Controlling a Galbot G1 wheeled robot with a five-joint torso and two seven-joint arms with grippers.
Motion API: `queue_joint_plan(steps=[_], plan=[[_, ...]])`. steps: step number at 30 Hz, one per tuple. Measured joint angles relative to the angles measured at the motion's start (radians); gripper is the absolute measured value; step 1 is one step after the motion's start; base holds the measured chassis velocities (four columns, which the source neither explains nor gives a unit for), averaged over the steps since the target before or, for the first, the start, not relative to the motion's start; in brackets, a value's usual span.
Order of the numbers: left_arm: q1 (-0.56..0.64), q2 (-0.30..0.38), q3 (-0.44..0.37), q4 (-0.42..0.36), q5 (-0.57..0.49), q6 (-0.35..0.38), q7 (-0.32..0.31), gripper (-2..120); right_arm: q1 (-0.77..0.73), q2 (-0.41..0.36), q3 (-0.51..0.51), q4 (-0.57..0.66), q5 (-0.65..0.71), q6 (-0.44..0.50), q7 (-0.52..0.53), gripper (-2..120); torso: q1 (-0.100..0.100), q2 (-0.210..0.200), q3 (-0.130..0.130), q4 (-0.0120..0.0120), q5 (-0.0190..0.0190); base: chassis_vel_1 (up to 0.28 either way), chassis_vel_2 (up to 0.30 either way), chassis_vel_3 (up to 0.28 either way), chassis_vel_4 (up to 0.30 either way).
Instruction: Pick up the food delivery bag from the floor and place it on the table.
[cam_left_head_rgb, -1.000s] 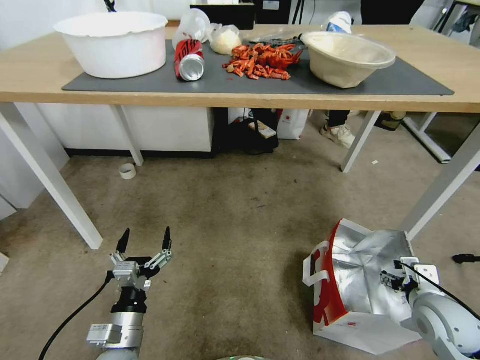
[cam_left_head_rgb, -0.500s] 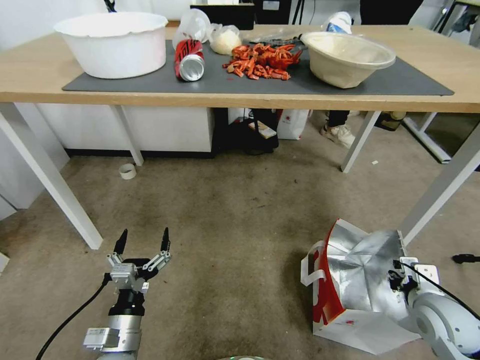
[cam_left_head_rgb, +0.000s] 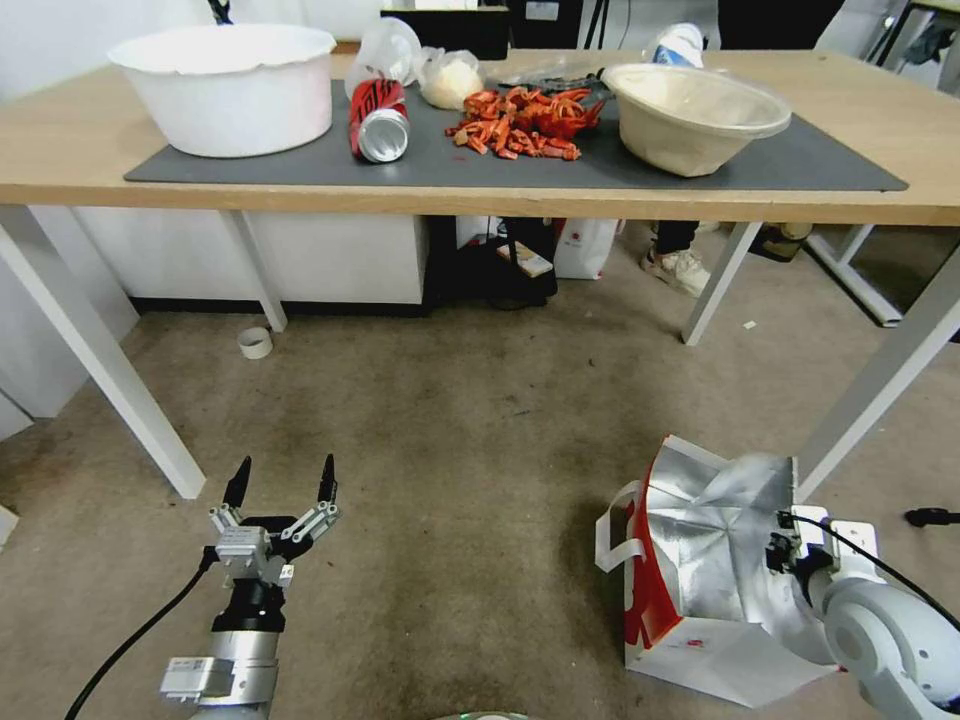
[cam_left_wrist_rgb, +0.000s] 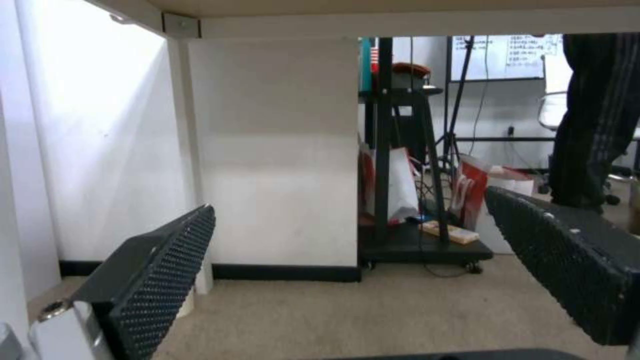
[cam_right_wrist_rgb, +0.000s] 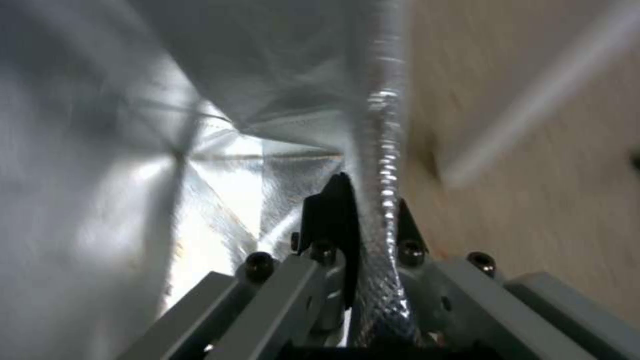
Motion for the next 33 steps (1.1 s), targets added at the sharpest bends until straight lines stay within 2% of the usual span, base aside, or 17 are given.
queue_joint_plan(steps=[1, 4, 5, 7, 10, 12, 13, 14, 15, 18, 19, 21, 22, 24, 25, 27, 33], plan=[[0.0, 0.0, 0.0, 0.0, 0.0, 0.0, 0.0, 100, 0.0, 0.0, 0.0, 0.0, 0.0, 0.0, 0.0, 0, 0.0, 0.0, 0.0, 0.0, 0.0, 0.0, 0.0, 0.0, 0.0], [-0.003, 0.013, -0.009, -0.003, -0.007, 0.003, -0.009, 100, 0.017, -0.087, 0.001, 0.058, 0.005, 0.07, -0.115, 0, 0.0, 0.0, 0.0, 0.0002, -0.0001, 0.0, 0.0, 0.0, 0.0], [-0.003, 0.013, -0.009, -0.003, -0.007, 0.003, -0.009, 100, 0.017, -0.087, 0.001, 0.058, 0.005, 0.07, -0.115, 0, 0.0, 0.0, 0.0, 0.0002, -0.0001, 0.0, 0.0, 0.0, 0.0], [-0.002, 0.022, -0.014, -0.007, -0.012, 0.004, -0.012, 100, 0.043, -0.167, 0.001, 0.086, 0.03, 0.106, -0.198, 0, 0.0, 0.0, 0.0, 0.0003, -0.0001, 0.0, 0.0, 0.0, 0.0], [-0.002, 0.025, -0.016, -0.01, -0.014, 0.005, -0.013, 100, 0.052, -0.205, 0.001, 0.097, 0.055, 0.117, -0.232, 0, 0.0, 0.0, 0.0, 0.0001, 0.0001, 0.0, 0.0, 0.0, 0.0], [-0.004, 0.026, -0.019, -0.015, -0.016, 0.009, -0.015, 100, 0.09, -0.301, 0.002, 0.107, 0.131, 0.157, -0.363, 0, 0.0, 0.0, 0.0, 0.0002, 0.0, 0.0, 0.0, 0.0, 0.0], [-0.004, 0.026, -0.019, -0.015, -0.016, 0.009, -0.015, 100, 0.09, -0.301, 0.002, 0.107, 0.131, 0.157, -0.363, 0, 0.0, 0.0, 0.0, 0.0002, 0.0, 0.0, 0.0, 0.0, 0.0], [-0.006, 0.026, -0.02, -0.018, -0.018, 0.012, -0.015, 100, 0.113, -0.341, 0.002, 0.101, 0.148, 0.184, -0.43, 0, 0.0, 0.0, 0.0, 0.0002, -0.0001, 0.0, 0.0, 0.0, 0.0], [-0.006, 0.026, -0.02, -0.018, -0.018, 0.012, -0.015, 100, 0.113, -0.341, 0.002, 0.101, 0.148, 0.184, -0.43, 0, 0.0, 0.0, 0.0, 0.0002, -0.0001, 0.0, 0.0, 0.0, 0.0], [-0.016, 0.032, -0.027, -0.03, -0.035, 0.022, -0.013, 100, 0.181, -0.455, -0.026, 0.043, 0.158, 0.254, -0.653, 0, 0.0, 0.0, 0.0, 0.0002, -0.0001, 0.0, 0.0, 0.0, 0.0], [-0.016, 0.032, -0.027, -0.03, -0.035, 0.022, -0.013, 100, 0.181, -0.455, -0.026, 0.043, 0.158, 0.254, -0.653, 0, 0.0, 0.0, 0.0, 0.0002, -0.0001, 0.0, 0.0, 0.0, 0.0], [-0.019, 0.041, -0.034, -0.038, -0.038, 0.024, -0.012, 100, 0.226, -0.516, -0.066, -0.032, 0.142, 0.327, -0.847, 0, 0.0, 0.0, 0.0, 0.0003, 0.0004, 0.0, 0.0, 0.0, 0.0], [-0.019, 0.041, -0.034, -0.038, -0.038, 0.024, -0.012, 100, 0.226, -0.516, -0.066, -0.032, 0.142, 0.327, -0.847, 0, 0.0, 0.0, 0.0, 0.0003, 0.0004, 0.0, 0.0, 0.0, 0.0], [-0.02, 0.044, -0.04, -0.042, -0.038, 0.025, -0.012, 100, 0.243, -0.549, -0.08, -0.064, 0.129, 0.362, -0.969, 0, 0.0, 0.0, 0.0, 0.0, 0.0001, 0.0, 0.0, 0.0, 0.0], [-0.02, 0.044, -0.04, -0.042, -0.038, 0.025, -0.012, 100, 0.243, -0.549, -0.08, -0.064, 0.129, 0.362, -0.969, 0, 0.0, 0.0, 0.0, 0.0, 0.0001, 0.0, 0.0, 0.0, 0.0], [-0.021, 0.042, -0.042, -0.045, -0.035, 0.025, -0.012, 100, 0.245, -0.568, -0.083, -0.07, 0.126, 0.385, -1.072, 0, 0.0, 0.0, 0.0, 0.0, -0.0001, 0.0, 0.0, 0.0, 0.0], [-0.022, 0.029, -0.042, -0.056, -0.024, 0.026, -0.012, 100, 0.242, -0.568, -0.083, -0.06, 0.123, 0.396, -1.158, 0, 0.0, 0.0, 0.0, 0.0001, -0.0002, 0.0, 0.0, 0.0, 0.0]])
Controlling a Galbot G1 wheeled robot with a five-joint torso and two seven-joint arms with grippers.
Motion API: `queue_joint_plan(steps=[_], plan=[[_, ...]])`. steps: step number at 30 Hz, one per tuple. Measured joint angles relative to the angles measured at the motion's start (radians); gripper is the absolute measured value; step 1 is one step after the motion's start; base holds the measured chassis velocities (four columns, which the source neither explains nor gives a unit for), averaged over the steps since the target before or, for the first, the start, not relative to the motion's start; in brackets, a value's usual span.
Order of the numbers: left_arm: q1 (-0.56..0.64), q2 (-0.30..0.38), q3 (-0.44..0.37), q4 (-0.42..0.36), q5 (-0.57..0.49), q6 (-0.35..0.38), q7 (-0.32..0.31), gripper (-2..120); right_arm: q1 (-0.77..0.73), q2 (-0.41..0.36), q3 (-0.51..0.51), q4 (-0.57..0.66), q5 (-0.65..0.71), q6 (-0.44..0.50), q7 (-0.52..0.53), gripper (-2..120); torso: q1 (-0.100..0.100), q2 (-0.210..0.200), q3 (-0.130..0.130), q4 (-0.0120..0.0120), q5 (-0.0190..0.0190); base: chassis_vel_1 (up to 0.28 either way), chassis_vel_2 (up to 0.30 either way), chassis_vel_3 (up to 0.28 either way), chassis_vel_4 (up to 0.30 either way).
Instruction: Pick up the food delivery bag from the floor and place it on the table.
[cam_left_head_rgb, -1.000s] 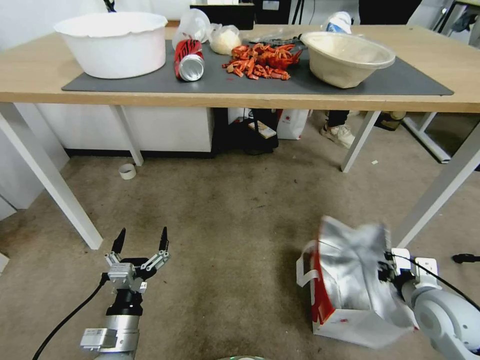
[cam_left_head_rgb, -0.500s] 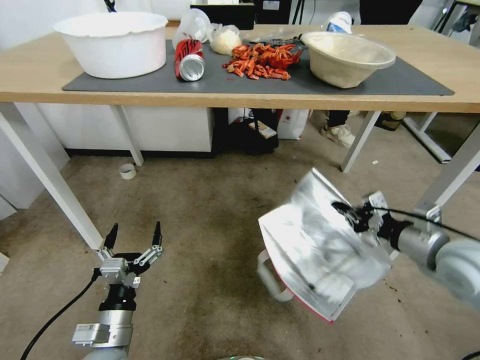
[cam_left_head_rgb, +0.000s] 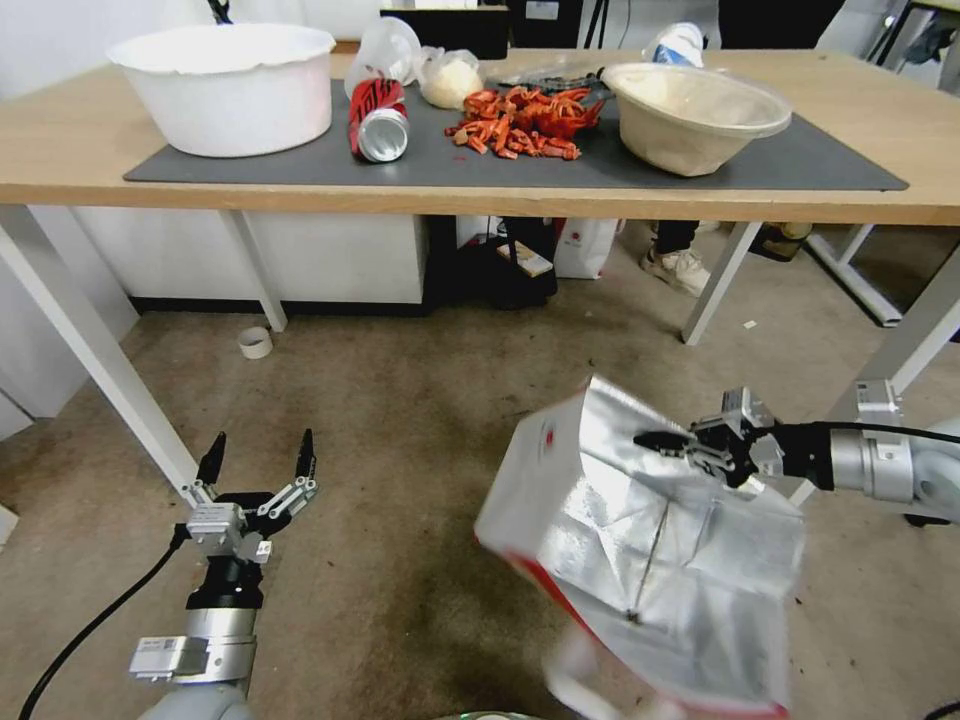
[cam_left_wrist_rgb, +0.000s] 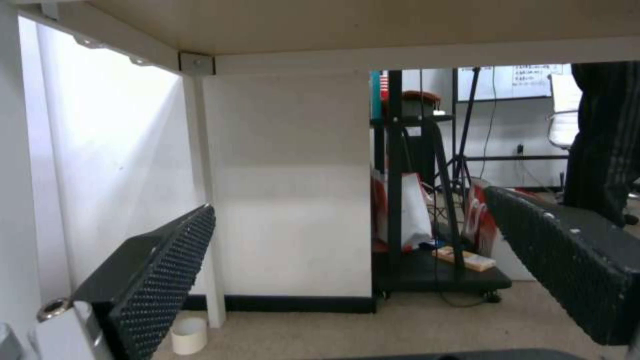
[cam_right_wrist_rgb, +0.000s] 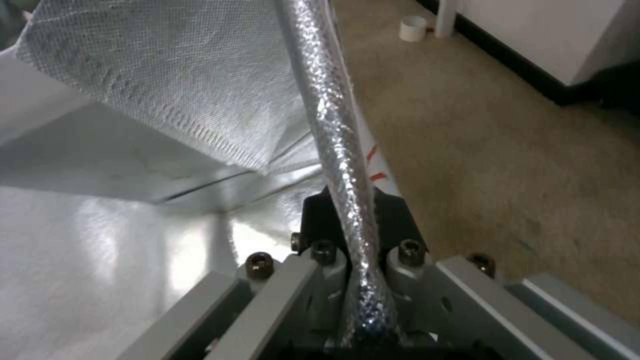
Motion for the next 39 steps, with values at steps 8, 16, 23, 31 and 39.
queue_joint_plan(steps=[8, 16, 23, 31, 39], plan=[[0.0, -0.004, -0.001, -0.01, 0.024, -0.003, 0.009, 100, -0.03, 0.026, 0.012, 0.011, -0.005, 0.008, -0.003, 0, 0.0, 0.0, 0.0, 0.0, 0.0001, 0.0, 0.0, 0.0, 0.0], [0.002, -0.009, 0.004, -0.006, 0.024, -0.024, 0.026, 100, -0.043, 0.04, 0.013, 0.013, -0.016, 0.011, -0.006, 0, 0.0, 0.0, 0.0, 0.0, 0.0001, 0.0, 0.0, 0.0, 0.0], [0.006, -0.008, 0.001, -0.008, 0.024, -0.03, 0.031, 100, -0.044, 0.043, 0.012, 0.015, -0.023, 0.016, -0.013, 0, 0.0, 0.0, 0.0, 0.0, 0.0001, 0.0, 0.0, 0.0, 0.0], [0.016, -0.01, -0.002, 0.003, 0.026, -0.057, 0.04, 100, -0.051, 0.044, 0.011, 0.015, -0.026, 0.025, -0.006, 0, 0.0, 0.002, 0.0, 0.0001, 0.0002, 0.0, 0.0, 0.0, 0.0], [0.018, -0.005, -0.003, 0.001, 0.02, -0.06, 0.045, 100, -0.066, 0.044, 0.026, 0.019, -0.026, 0.033, -0.003, 0, 0.001, 0.018, 0.014, 0.0, 0.0001, 0.0, 0.0, 0.0, 0.0]])
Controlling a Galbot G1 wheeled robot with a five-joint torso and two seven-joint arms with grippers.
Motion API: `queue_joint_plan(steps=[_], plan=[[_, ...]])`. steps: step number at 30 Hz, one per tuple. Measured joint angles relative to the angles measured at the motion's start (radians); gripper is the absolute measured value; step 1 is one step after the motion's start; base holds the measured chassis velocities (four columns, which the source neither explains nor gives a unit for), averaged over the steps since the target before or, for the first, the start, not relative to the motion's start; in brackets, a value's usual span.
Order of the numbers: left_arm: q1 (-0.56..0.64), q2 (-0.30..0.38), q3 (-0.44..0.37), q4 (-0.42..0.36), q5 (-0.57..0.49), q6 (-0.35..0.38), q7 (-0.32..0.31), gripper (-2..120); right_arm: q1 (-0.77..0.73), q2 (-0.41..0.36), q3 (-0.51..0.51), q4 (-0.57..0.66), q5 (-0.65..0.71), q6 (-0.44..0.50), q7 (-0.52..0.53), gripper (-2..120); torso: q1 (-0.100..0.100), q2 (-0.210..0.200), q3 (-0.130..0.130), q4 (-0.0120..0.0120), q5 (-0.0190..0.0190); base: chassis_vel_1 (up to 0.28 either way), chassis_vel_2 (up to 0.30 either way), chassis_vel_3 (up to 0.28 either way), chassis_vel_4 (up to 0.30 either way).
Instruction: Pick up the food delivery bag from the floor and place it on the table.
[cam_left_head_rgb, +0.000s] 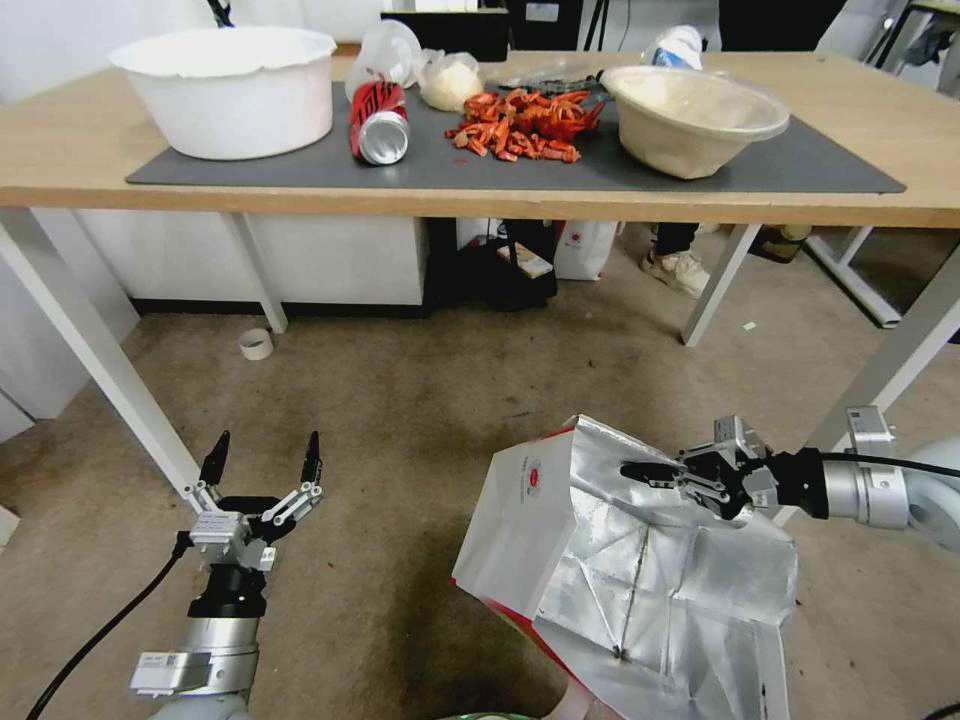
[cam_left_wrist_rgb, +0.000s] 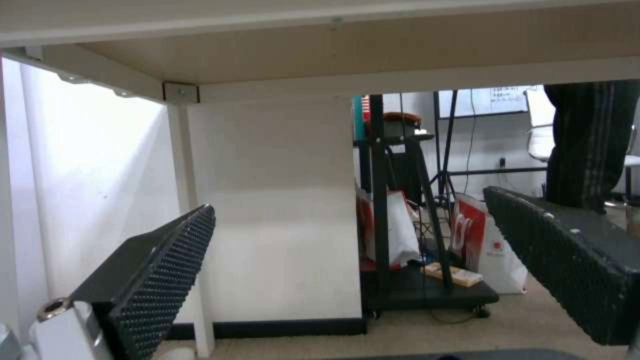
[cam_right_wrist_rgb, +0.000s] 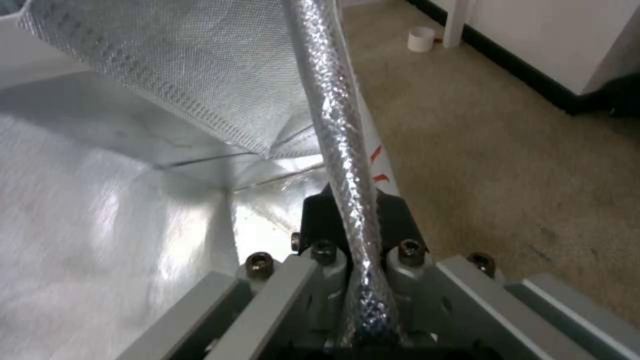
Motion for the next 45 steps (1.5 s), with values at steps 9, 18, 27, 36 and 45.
queue_joint_plan(steps=[9, 18, 27, 36, 45], plan=[[0.0, 0.015, -0.001, -0.006, -0.015, 0.003, 0.005, 100, -0.004, 0.007, 0.0, 0.002, 0.0, 0.004, -0.001, 0, 0.002, 0.033, 0.03, 0.0001, 0.0, 0.0, 0.0, 0.0, 0.0], [-0.002, 0.021, -0.003, -0.009, -0.026, 0.006, 0.005, 100, -0.004, 0.006, 0.0, 0.002, -0.002, 0.004, -0.007, 0, 0.006, 0.07, 0.063, 0.0001, 0.0, 0.0, 0.0, 0.0, 0.0], [-0.002, 0.025, -0.005, -0.011, -0.033, 0.006, 0.004, 100, -0.001, -0.002, 0.0, 0.003, -0.002, 0.004, -0.024, 0, 0.012, 0.103, 0.091, 0.0001, 0.0, 0.0, 0.0, 0.0, 0.0], [0.0, 0.024, -0.006, -0.015, -0.037, 0.006, 0.003, 100, 0.0, -0.005, 0.001, 0.003, -0.001, 0.005, -0.033, 0, 0.02, 0.147, 0.126, 0.0, 0.0, 0.0, 0.0, 0.0, 0.0], [0.002, 0.021, -0.007, -0.018, -0.037, 0.007, 0.002, 100, 0.0, -0.005, 0.003, 0.003, -0.001, 0.008, -0.041, 0, 0.028, 0.179, 0.15, 0.0001, 0.0001, 0.0, 0.0, 0.0, 0.0]])
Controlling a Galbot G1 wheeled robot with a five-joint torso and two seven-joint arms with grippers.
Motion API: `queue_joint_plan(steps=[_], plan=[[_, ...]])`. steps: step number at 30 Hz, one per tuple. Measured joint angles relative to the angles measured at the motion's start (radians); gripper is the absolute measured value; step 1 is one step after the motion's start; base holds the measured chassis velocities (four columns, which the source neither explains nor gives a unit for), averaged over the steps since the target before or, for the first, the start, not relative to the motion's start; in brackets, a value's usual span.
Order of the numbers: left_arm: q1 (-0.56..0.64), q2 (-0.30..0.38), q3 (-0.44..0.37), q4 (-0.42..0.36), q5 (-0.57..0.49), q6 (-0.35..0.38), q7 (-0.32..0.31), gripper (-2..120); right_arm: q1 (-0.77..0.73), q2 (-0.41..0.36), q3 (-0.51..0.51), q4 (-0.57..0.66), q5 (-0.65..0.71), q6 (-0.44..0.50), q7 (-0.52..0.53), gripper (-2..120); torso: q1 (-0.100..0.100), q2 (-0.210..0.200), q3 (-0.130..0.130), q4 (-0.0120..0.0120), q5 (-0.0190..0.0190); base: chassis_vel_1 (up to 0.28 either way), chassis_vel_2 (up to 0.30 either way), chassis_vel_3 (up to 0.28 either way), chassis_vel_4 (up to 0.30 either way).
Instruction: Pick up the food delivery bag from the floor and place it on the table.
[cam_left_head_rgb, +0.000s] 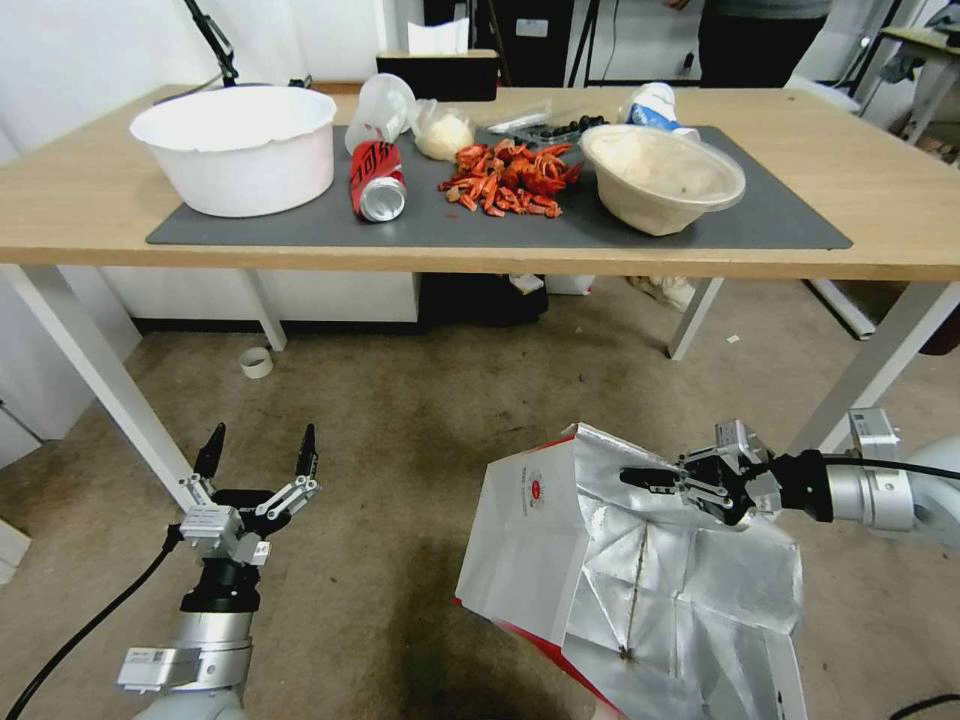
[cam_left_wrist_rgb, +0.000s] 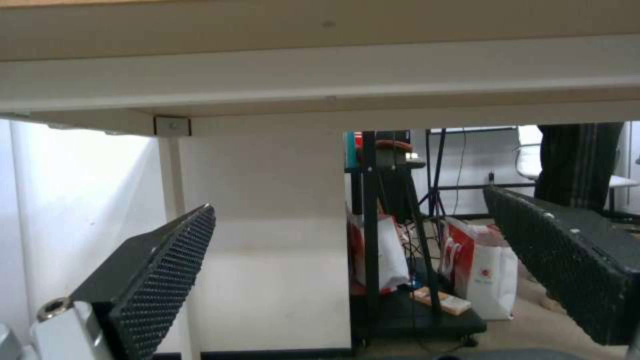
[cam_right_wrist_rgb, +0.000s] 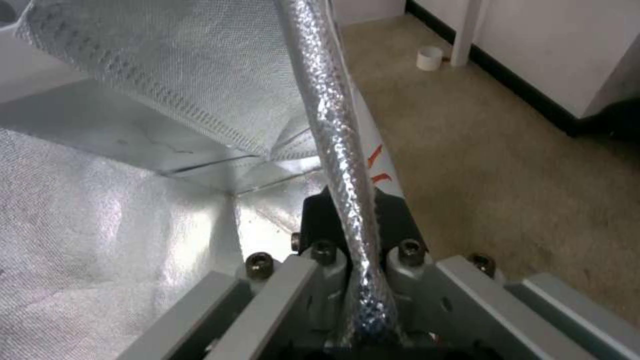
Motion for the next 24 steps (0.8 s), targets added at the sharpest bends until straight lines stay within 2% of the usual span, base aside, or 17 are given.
queue_joint_plan(steps=[6, 24], plan=[[0.002, 0.001, -0.004, -0.006, -0.006, 0.0, -0.001, 100, 0.001, 0.0, 0.001, 0.0, 0.0, 0.002, -0.007, 0, 0.008, 0.03, 0.022, 0.0, 0.0, 0.0, 0.0, 0.0, 0.0], [-0.011, 0.002, -0.003, 0.0, -0.012, 0.005, -0.002, 100, 0.005, 0.002, 0.001, -0.005, 0.001, 0.002, -0.022, 0, 0.024, 0.087, 0.063, -0.0001, 0.0, 0.0, 0.0, 0.0, 0.0]])
